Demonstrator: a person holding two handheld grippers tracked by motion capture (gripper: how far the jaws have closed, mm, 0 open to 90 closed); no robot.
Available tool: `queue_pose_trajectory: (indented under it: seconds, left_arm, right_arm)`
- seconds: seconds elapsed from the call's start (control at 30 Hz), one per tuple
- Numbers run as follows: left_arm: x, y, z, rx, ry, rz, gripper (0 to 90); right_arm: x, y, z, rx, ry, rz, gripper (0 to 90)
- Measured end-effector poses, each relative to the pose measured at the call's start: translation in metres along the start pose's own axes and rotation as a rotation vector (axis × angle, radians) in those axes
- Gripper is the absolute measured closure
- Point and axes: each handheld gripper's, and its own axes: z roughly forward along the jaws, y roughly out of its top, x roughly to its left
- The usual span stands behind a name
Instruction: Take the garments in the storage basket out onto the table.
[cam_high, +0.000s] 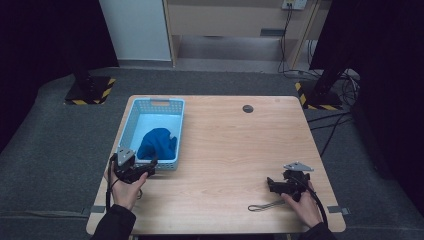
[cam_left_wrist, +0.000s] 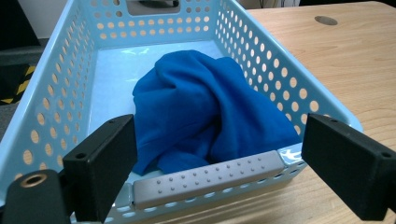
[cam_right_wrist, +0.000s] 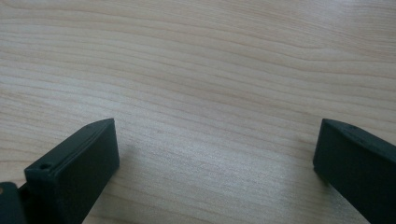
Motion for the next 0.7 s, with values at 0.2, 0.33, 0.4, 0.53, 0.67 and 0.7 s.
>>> queue_pose_trajectory:
  seconds: [0.2,0.33,0.4,0.53,0.67,0.7]
  left_arm:
    - [0.001,0.004,0.002,-0.010,0.006,-0.002,9.8]
    - [0.002,0.005,0.006,-0.006,0.009,0.003,9.8]
    - [0.002,0.005,0.007,-0.003,0.010,0.004,9.8]
    - [0.003,0.007,0.009,-0.001,0.015,0.003,9.8]
    - [0.003,0.008,0.012,0.002,0.015,0.002,9.8]
    - [0.003,0.008,0.013,0.003,0.014,0.002,9.8]
  right_arm:
    - [0.000,0.000,0.000,0.000,0.000,0.000,0.4]
    - [0.000,0.000,0.000,0.000,0.000,0.000,0.4]
    - [0.000,0.000,0.000,0.000,0.000,0.000,0.4]
    - [0.000,0.000,0.000,0.000,0.000,0.000,0.4]
    - [0.000,0.000,0.000,0.000,0.000,0.000,0.4]
    - [0.000,0.000,0.000,0.000,0.000,0.000,0.4]
